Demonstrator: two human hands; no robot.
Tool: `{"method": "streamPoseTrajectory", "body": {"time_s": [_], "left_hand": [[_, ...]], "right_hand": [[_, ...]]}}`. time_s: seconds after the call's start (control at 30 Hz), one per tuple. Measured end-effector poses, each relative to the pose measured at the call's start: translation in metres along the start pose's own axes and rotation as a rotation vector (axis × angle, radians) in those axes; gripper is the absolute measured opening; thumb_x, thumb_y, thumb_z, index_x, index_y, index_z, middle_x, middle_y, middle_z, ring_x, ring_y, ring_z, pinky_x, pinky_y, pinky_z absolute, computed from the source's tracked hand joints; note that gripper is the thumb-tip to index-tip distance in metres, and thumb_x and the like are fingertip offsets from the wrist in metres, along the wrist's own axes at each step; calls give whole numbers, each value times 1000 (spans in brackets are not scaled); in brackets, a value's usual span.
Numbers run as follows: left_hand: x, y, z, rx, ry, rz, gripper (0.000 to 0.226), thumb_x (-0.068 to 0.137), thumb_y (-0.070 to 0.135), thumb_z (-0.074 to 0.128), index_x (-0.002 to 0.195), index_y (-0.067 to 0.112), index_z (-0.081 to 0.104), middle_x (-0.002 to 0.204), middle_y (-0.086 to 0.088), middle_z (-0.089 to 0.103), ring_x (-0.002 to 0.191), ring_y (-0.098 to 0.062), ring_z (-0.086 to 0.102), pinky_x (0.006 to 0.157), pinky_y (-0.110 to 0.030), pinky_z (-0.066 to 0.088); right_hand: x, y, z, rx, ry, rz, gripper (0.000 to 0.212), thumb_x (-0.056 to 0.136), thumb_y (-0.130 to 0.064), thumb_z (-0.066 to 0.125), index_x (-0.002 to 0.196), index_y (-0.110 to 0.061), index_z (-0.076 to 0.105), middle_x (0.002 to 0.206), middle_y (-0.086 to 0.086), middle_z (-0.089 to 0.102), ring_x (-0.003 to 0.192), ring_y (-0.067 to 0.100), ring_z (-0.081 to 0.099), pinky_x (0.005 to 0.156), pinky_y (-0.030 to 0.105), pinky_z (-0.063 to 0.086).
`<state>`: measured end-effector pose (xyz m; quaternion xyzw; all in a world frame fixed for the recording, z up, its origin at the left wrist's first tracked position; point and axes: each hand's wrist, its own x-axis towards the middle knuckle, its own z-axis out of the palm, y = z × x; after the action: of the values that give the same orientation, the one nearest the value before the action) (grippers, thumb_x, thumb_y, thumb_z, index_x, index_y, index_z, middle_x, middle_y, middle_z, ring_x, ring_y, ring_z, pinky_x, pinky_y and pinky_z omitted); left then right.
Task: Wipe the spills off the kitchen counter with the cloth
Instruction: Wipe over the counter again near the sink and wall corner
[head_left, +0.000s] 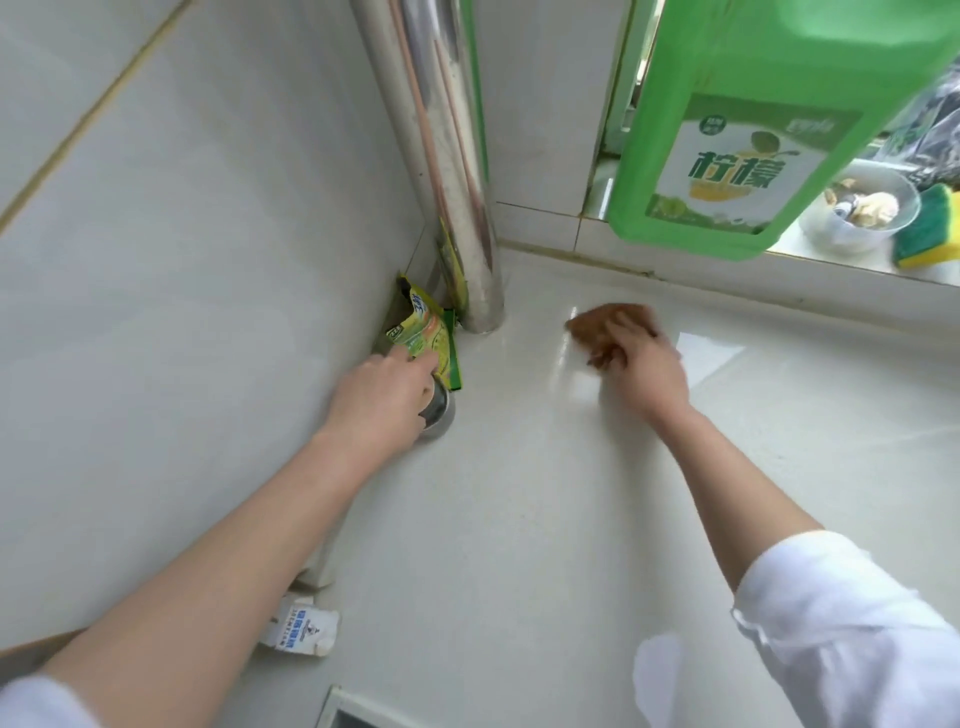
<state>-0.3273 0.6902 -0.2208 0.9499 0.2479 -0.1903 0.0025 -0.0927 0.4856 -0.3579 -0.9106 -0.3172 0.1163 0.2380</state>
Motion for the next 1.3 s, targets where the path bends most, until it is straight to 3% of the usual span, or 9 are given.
{"method": "streamPoseTrajectory", "body": {"time_s": [0.13,0.37,0.53,0.67,0.8,0.97,1.07,1.23,1.3], "left_hand": [[15,6,-7,-134,72,-38,61,77,22,74,130,25,43,115,-13,41,85,-40,62,73,-42,52],[10,17,-1,-174,142,-75,64,76,23,79,127,19,40,121,-17,39,99,-42,55,81,-48,53],[-23,28,15,-91,543,131,26,81,19,70,102,12,57,107,-12,53,94,-34,52,76,-44,49],[-51,47,55,-235,74,207,42,95,20,53,137,23,50,143,-4,45,127,-29,46,100,-41,44],[-72,55,93,-138,-344,9,65,101,25,41,154,41,8,163,-12,-5,147,-42,7,113,-48,30],[-100,54,123,-167,-359,-144,70,100,20,35,154,42,-4,160,-24,-3,143,-50,13,112,-49,29],[-113,57,131,-217,-348,-157,74,98,15,36,154,42,-5,160,-22,-7,145,-49,7,111,-50,30],[-105,55,130,-203,-413,-147,75,97,14,34,153,42,-8,159,-24,-13,144,-53,-2,113,-53,24],[-103,55,128,-204,-441,-148,76,95,12,32,153,41,-8,158,-26,-14,143,-55,-4,114,-54,22]], "right_hand": [[1,21,-19,11,100,341,50,90,-17,46,139,-21,55,153,2,43,141,31,34,108,43,37],[-139,-70,33,88,-385,-497,51,76,-23,54,124,-39,65,140,-18,55,124,15,54,88,32,52],[-94,29,-25,122,35,-39,46,80,-7,58,121,-24,68,138,-10,56,137,7,38,108,32,42],[-90,61,-45,79,197,510,46,89,-16,48,133,-24,57,152,-6,42,144,22,28,112,43,37],[-147,-18,-1,124,60,-206,51,75,-12,55,122,-33,63,131,-16,57,126,17,45,100,35,44],[-233,-55,41,93,-355,-551,50,76,-28,46,121,-38,66,140,-18,55,129,11,52,89,32,54],[-202,-6,1,159,-171,-364,44,73,-13,56,108,-37,69,130,-18,60,130,-3,43,88,33,54],[-200,57,-39,138,106,434,47,91,-17,49,135,-30,57,154,-16,37,143,15,33,104,44,45],[-218,40,-26,54,100,392,46,93,-21,50,138,-31,54,155,-16,37,143,19,31,105,44,44]]}}
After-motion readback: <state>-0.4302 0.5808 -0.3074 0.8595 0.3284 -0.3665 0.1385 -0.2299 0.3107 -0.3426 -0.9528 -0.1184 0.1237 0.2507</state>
